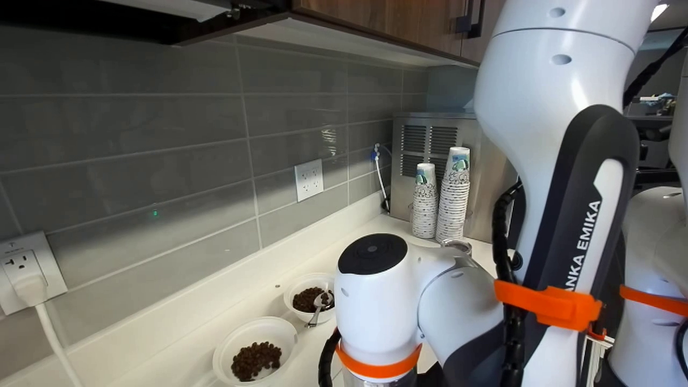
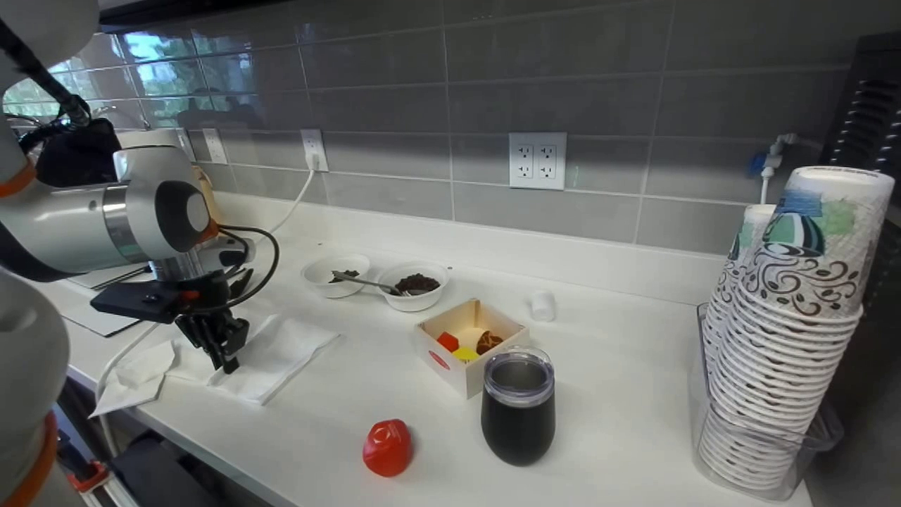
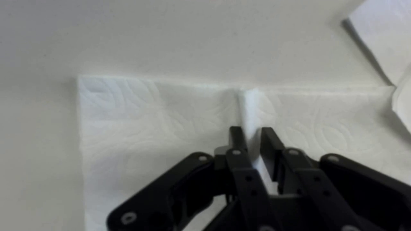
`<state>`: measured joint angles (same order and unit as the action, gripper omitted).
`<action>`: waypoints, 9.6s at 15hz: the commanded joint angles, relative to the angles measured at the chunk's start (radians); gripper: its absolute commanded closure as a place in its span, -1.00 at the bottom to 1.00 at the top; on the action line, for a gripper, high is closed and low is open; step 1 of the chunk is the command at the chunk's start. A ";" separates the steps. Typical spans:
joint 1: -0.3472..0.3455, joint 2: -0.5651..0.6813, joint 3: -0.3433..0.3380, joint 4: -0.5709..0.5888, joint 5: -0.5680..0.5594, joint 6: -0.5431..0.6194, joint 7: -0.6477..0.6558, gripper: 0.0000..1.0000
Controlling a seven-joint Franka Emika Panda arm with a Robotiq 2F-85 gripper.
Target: Wipe a portion of the counter using the paper towel
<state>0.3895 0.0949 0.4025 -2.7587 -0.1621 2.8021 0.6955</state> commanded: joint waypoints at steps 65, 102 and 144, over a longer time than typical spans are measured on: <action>0.031 0.073 -0.095 0.006 -0.304 0.248 0.246 0.99; -0.001 -0.083 0.018 0.016 0.271 -0.301 -0.142 0.99; -0.104 0.023 -0.304 0.020 -0.743 -0.019 0.776 0.99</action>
<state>0.2901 0.0907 0.1153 -2.7421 -0.8487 2.7057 1.3778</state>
